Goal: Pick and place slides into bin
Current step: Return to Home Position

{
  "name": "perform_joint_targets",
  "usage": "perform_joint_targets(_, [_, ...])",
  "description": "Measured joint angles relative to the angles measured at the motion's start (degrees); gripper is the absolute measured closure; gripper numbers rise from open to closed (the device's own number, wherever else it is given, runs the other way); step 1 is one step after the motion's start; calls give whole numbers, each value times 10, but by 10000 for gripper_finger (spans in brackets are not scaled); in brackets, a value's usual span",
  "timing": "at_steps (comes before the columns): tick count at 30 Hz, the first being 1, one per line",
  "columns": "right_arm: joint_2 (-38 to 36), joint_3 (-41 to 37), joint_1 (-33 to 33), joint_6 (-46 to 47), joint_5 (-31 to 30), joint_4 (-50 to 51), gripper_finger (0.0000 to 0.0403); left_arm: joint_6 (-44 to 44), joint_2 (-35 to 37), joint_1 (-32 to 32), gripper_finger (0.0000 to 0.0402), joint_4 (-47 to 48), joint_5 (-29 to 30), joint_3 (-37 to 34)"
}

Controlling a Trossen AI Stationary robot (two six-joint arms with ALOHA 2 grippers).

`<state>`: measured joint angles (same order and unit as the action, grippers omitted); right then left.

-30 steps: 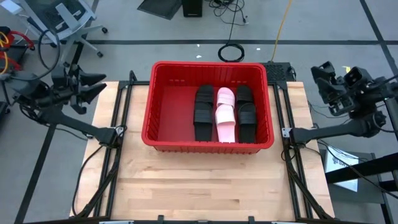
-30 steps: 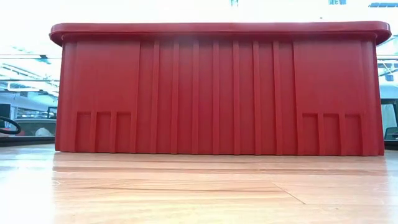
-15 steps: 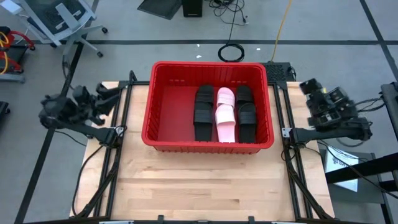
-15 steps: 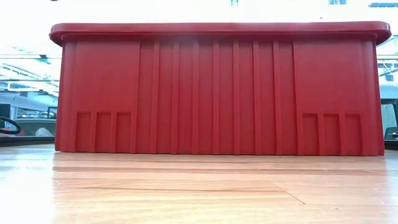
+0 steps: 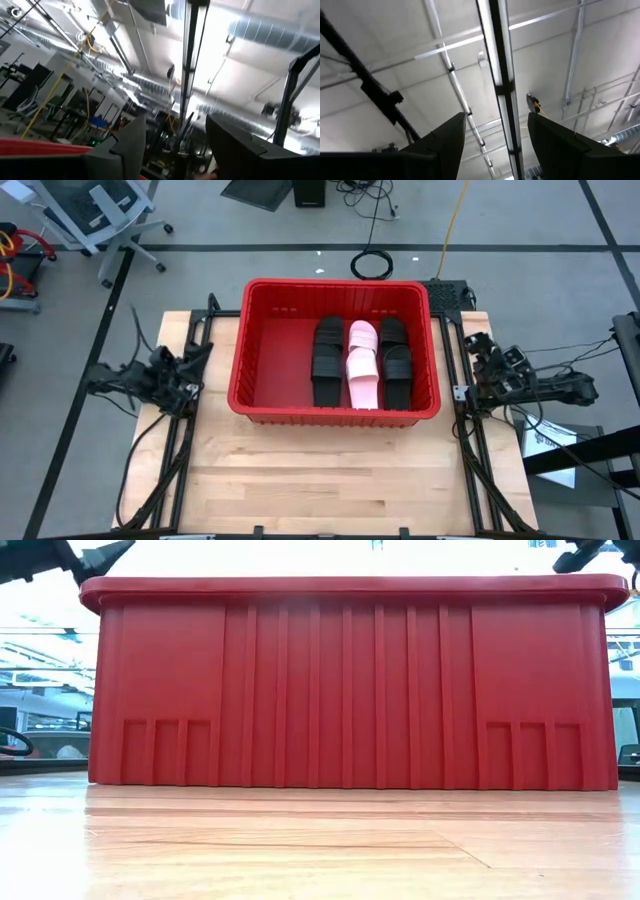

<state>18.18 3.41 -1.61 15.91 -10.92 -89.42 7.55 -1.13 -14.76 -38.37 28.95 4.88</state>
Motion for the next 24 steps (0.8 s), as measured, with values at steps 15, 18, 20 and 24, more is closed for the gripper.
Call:
perform_joint_targets(15, [-9,-25,0,-17,-59,24,197,-13,1,0,197,-22,30,-43])
perform_joint_targets(18, [-9,-25,0,-31,-58,43,197,-27,1,0,197,-9,28,-43])
perform_joint_targets(20, [-9,-25,0,-41,-58,65,197,-30,1,0,197,9,26,-43])
perform_joint_targets(24, [-9,-25,0,-85,-58,147,197,-29,1,0,197,53,26,-43])
